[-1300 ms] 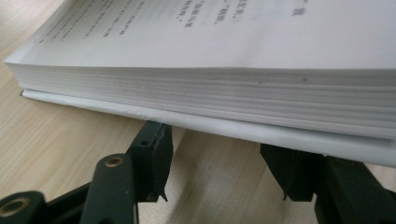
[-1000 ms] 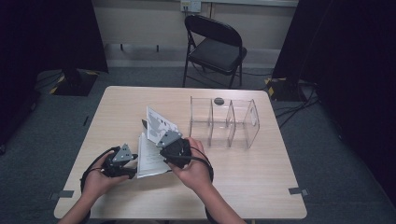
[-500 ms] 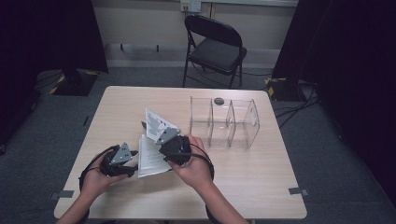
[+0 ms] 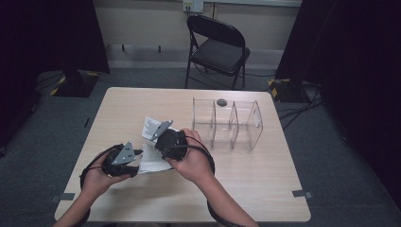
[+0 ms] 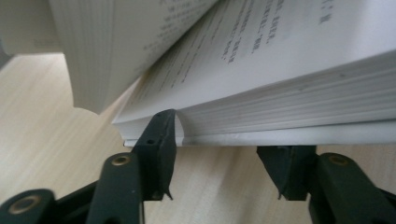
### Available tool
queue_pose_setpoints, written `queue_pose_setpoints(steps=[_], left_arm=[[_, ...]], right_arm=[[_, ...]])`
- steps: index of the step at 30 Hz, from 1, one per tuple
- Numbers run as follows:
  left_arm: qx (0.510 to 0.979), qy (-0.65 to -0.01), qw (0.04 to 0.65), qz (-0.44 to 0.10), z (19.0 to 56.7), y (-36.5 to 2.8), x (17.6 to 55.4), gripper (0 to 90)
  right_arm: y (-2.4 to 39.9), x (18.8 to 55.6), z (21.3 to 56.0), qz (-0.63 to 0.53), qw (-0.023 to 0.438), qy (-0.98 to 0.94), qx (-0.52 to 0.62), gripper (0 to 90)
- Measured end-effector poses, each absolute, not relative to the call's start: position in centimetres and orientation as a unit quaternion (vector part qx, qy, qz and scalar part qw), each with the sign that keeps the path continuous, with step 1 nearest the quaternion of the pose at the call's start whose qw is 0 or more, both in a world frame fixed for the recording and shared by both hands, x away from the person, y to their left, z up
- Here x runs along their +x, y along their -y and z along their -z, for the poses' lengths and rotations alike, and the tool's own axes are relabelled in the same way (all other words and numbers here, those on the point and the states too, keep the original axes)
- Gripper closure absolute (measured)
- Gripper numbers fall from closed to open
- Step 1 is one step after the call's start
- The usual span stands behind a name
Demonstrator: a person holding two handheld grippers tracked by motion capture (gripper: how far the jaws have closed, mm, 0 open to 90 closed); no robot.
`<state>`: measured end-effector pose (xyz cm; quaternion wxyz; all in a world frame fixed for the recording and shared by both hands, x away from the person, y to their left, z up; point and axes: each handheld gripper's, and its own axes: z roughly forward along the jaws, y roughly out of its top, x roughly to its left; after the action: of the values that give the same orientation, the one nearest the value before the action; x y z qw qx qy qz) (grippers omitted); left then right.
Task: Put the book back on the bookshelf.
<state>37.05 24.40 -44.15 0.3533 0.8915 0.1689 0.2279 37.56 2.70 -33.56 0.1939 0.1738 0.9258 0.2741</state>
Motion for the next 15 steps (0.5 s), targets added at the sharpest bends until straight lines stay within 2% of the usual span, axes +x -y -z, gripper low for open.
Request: queue_pose_setpoints(steps=[2,4,7,10,11,12,13,15], left_arm=[[0.889,-0.165,0.362,-0.229,43.9,-24.3,37.0,48.1],[0.890,-0.149,0.361,-0.236,43.8,-23.8,36.8,41.7],[0.892,-0.145,0.356,-0.238,43.5,-23.6,36.7,43.7],[0.892,-0.145,0.347,-0.250,43.3,-23.6,36.6,48.5],[0.893,-0.143,0.342,-0.256,43.1,-23.5,36.6,50.4],[0.901,-0.129,0.324,-0.256,43.0,-23.3,36.5,52.7],[0.902,-0.119,0.319,-0.264,43.0,-23.0,36.3,52.6],[0.908,-0.113,0.305,-0.265,43.1,-22.4,36.1,52.8]], right_arm=[[-2.8,37.7,33.4,-0.275,0.197,-0.925,0.171,63.2],[-2.8,37.8,33.3,-0.282,0.189,-0.924,0.175,63.2],[-3.0,38.0,33.2,-0.278,0.194,-0.925,0.170,62.9],[-2.9,38.1,33.3,-0.290,0.181,-0.925,0.166,60.5],[-2.6,38.2,33.2,-0.328,0.156,-0.915,0.176,70.2],[-2.1,38.3,32.8,-0.370,0.113,-0.903,0.190,68.7],[-1.9,38.3,32.5,-0.392,0.096,-0.892,0.202,68.5],[-1.9,38.3,32.2,-0.367,0.137,-0.899,0.194,56.7]])
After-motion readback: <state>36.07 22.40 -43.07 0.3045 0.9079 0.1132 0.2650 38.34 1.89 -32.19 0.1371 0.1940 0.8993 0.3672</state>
